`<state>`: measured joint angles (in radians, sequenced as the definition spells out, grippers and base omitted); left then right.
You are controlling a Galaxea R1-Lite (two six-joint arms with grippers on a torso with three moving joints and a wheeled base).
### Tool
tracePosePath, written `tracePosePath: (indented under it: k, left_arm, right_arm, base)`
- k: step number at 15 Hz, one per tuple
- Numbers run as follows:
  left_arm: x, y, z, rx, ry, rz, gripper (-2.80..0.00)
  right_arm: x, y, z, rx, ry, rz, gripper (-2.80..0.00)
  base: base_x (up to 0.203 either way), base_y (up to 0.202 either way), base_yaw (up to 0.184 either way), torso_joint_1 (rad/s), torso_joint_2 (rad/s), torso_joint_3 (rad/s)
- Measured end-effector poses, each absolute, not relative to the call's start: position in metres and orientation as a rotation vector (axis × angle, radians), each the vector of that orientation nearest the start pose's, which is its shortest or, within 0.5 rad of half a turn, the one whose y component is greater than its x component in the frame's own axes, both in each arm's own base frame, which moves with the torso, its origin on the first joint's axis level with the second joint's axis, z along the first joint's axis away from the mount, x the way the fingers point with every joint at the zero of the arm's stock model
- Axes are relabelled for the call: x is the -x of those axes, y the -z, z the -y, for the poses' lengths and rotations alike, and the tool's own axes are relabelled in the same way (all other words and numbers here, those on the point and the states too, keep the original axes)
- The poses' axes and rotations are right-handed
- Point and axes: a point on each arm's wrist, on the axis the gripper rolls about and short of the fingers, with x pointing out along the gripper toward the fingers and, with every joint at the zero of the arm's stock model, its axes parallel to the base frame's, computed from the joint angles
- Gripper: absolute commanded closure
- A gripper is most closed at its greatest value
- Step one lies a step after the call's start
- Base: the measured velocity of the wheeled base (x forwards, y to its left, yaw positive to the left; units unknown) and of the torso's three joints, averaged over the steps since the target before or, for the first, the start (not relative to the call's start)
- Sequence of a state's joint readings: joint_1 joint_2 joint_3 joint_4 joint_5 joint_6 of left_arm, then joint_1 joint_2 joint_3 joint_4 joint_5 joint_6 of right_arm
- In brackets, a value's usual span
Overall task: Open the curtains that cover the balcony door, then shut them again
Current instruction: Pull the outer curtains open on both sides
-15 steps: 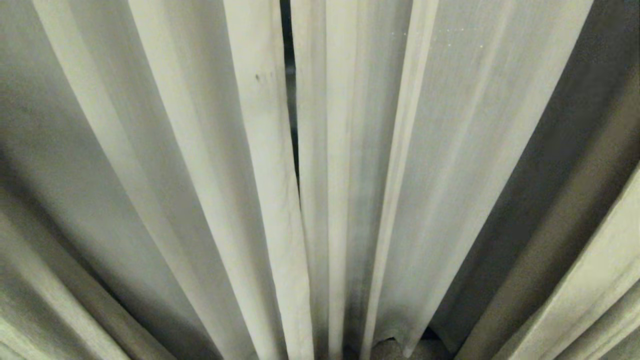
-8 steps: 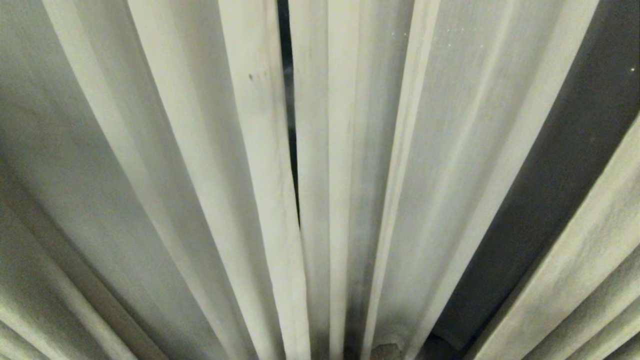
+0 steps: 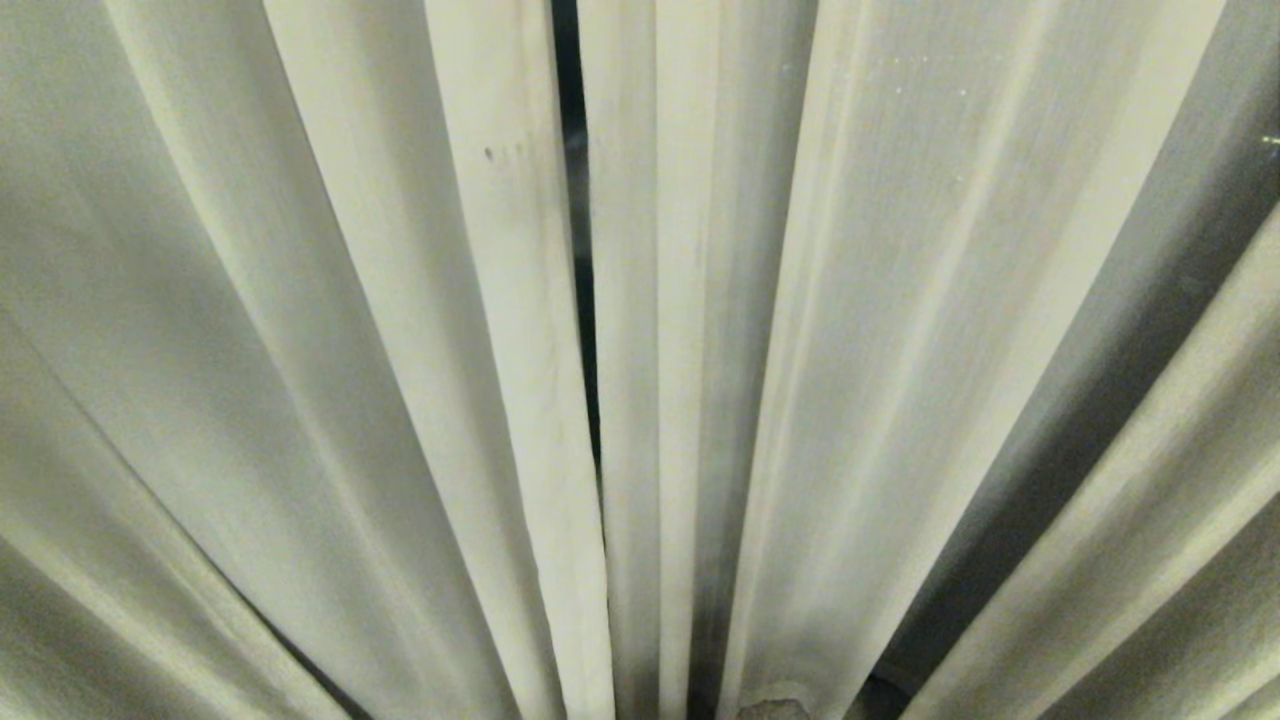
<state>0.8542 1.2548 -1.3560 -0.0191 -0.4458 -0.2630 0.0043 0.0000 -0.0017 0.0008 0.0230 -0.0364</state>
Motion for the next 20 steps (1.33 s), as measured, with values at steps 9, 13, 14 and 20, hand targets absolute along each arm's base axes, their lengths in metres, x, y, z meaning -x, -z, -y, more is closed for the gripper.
tracePosePath:
  k: [9, 13, 14, 20]
  left_arm:
    - [-0.09, -0.366, -0.088, 0.191, -0.392, 0.139, 0.0]
    - [-0.089, -0.36, -0.083, 0.196, -0.366, 0.13, 0.0]
    - [-0.09, -0.357, -0.082, 0.2, -0.36, 0.125, 0.0]
    - [-0.088, -0.34, -0.07, 0.217, -0.301, 0.096, 0.0]
  right_arm:
    - [0.023, -0.076, 0.0, 0.036, -0.027, 0.001, 0.0]
    - [0.023, -0.076, 0.0, 0.036, -0.027, 0.002, 0.0]
    - [0.023, -0.076, 0.0, 0.036, -0.027, 0.001, 0.0]
    - [0.023, -0.076, 0.0, 0.036, -0.026, 0.001, 0.0]
  base:
    - [0.0, 0.0, 0.0, 0.0, 0.0, 0.0]
    - [0.0, 0.0, 0.0, 0.0, 0.0, 0.0]
    - [0.0, 0.0, 0.0, 0.0, 0.0, 0.0]
    - [0.0, 0.0, 0.0, 0.0, 0.0, 0.0]
